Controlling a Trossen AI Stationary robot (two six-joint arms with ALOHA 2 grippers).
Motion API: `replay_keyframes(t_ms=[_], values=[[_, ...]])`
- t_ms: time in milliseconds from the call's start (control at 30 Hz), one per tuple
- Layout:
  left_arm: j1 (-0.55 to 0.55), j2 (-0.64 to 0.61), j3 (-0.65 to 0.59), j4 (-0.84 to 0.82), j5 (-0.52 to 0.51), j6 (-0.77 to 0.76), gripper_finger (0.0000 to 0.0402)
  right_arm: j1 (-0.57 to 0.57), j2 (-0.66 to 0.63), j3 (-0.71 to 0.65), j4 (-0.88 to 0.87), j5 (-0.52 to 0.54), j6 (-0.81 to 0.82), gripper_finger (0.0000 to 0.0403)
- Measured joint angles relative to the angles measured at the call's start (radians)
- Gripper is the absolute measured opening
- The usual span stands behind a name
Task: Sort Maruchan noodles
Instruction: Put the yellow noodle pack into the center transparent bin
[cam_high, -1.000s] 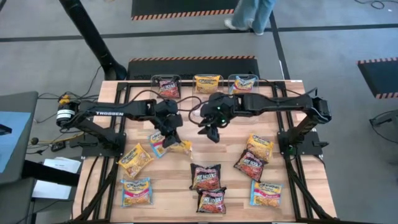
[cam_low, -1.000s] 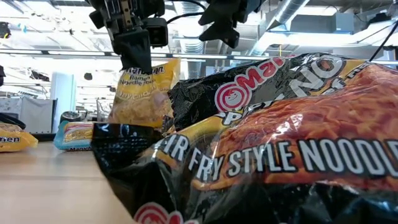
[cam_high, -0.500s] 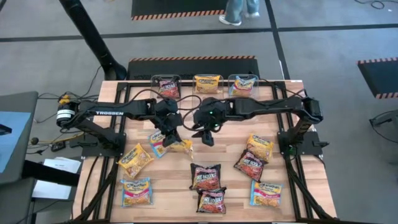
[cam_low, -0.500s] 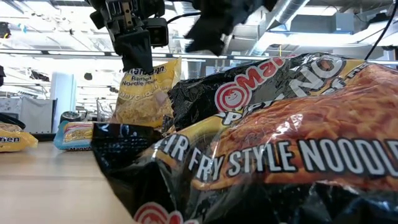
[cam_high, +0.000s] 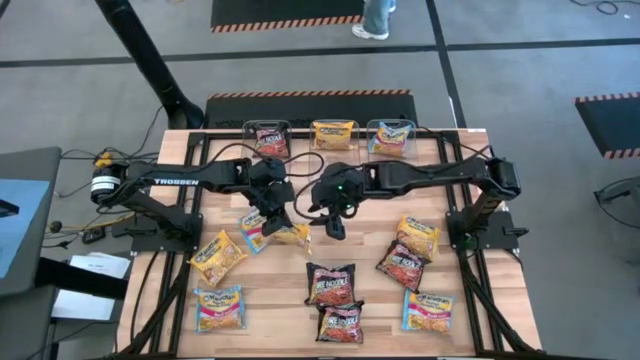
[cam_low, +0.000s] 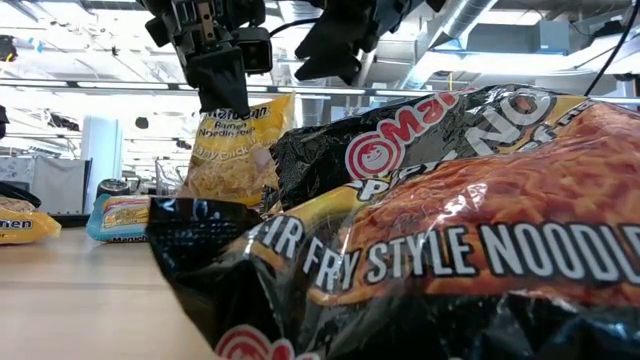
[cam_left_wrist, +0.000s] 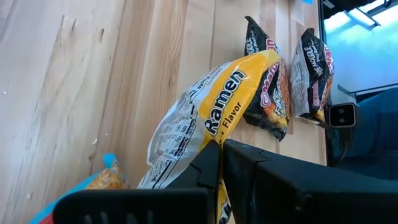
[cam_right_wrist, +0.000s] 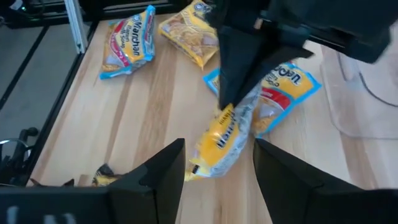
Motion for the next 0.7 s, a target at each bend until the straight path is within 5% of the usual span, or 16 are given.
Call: replay_keyframes(t_ms=[700], values=[[0.0,0.0,0.0,-0.003,0.002,-0.007,0.0,0.021,0.098,0.0,0.069,0.01,0.039,0.0217]])
